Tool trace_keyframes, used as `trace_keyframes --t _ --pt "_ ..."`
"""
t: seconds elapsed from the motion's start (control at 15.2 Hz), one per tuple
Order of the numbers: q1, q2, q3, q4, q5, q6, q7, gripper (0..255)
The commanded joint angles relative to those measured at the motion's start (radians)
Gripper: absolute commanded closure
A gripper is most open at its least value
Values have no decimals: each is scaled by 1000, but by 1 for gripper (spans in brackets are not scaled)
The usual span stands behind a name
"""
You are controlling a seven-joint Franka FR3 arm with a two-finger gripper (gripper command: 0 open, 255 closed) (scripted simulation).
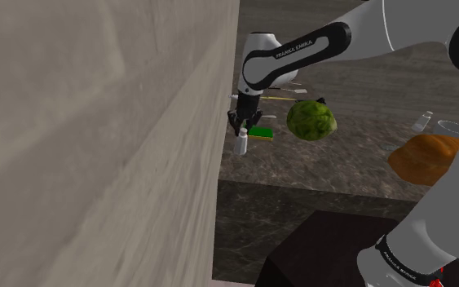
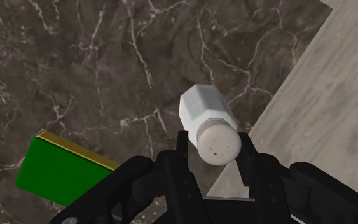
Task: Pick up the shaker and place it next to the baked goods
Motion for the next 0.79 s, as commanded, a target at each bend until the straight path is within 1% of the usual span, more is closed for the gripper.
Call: trace_keyframes --t 0.0,0.73 --pt "0 -12 0 14 0 -25 1 255" --pt "-2 -62 0 101 1 -162 8 255"
